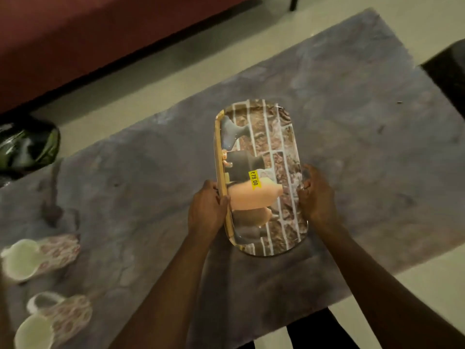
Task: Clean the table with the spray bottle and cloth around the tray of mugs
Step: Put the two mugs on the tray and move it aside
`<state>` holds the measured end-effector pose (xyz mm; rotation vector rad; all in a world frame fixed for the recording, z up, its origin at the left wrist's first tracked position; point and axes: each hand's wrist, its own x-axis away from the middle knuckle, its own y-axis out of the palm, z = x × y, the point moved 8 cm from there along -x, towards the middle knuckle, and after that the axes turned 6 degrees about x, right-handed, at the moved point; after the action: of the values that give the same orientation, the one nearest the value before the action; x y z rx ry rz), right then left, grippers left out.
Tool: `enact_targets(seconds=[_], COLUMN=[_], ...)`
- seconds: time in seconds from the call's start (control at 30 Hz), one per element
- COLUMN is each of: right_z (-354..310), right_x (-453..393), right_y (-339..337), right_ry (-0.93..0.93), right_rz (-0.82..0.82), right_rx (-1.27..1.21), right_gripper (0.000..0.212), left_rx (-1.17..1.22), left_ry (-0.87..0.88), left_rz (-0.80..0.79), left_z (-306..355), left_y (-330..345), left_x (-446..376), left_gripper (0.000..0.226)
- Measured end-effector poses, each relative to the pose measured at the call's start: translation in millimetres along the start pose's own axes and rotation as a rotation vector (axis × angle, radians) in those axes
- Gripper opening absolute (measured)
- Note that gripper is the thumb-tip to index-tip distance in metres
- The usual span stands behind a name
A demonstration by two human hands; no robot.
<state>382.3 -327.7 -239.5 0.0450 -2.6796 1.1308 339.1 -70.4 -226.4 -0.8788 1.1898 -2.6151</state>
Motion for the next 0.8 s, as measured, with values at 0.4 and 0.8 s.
enact_targets(seconds=[0.4,0.8], right_z=[-164,-237], right_x=[95,137], right_y=[186,215], right_ry=[-0.296,-0.563], right_rz=[-0.291,-0.059], right_rx=[-0.008,0.438], right_gripper=[0.050,0.046], left_rx=[0.127,0.211], left_ry=[-0.299,-0.240], left_rz=[0.181,0.200], left_z=[-241,-264], left_y=[-119,-143], left_x=[53,64], left_gripper=[0.019,0.042])
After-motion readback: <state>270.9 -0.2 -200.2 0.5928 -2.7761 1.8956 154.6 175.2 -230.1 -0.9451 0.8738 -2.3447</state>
